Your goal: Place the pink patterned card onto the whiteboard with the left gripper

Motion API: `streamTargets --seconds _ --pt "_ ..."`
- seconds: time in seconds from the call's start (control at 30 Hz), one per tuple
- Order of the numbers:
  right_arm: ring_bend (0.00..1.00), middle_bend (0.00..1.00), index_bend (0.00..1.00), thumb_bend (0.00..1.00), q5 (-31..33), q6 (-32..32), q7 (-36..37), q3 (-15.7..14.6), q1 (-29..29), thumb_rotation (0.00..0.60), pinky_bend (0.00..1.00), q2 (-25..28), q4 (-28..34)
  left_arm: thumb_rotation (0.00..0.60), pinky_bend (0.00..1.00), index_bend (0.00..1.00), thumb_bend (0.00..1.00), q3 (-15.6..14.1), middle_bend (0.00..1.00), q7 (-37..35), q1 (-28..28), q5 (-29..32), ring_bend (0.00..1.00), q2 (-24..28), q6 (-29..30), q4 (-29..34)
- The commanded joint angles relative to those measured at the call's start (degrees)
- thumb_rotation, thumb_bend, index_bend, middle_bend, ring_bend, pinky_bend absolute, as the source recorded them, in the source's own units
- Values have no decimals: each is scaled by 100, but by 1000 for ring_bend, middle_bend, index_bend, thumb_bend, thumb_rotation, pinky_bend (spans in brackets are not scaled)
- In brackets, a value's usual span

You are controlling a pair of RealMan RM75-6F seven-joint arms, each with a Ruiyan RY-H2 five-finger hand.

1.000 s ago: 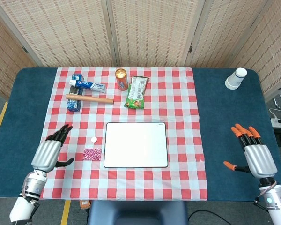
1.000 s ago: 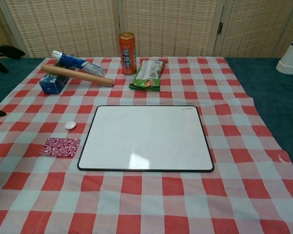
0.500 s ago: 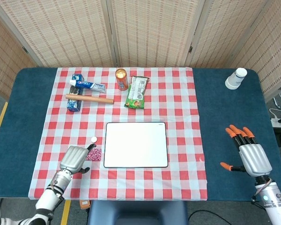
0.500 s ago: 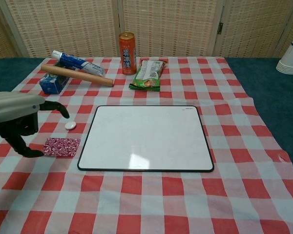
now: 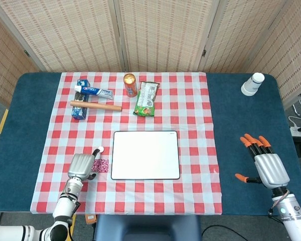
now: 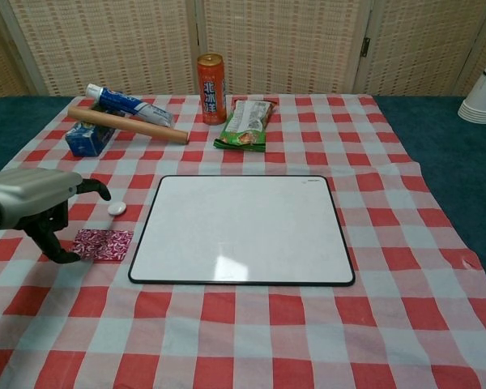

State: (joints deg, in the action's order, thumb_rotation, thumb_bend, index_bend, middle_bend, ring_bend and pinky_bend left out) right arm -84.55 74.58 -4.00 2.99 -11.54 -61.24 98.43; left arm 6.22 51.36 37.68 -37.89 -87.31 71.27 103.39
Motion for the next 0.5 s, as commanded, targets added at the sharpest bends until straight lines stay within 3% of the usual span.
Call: streamTargets --seconds 0.03,0.5 --pt "0 0 0 0 -3 4 14 -3 0 457 0 7 -2 600 1000 205 223 32 999 71 83 200 1000 100 -51 102" --pt "0 0 0 0 28 10 101 6 -11 457 0 26 -39 600 1000 276 227 11 1000 -208 99 246 1000 -208 96 -226"
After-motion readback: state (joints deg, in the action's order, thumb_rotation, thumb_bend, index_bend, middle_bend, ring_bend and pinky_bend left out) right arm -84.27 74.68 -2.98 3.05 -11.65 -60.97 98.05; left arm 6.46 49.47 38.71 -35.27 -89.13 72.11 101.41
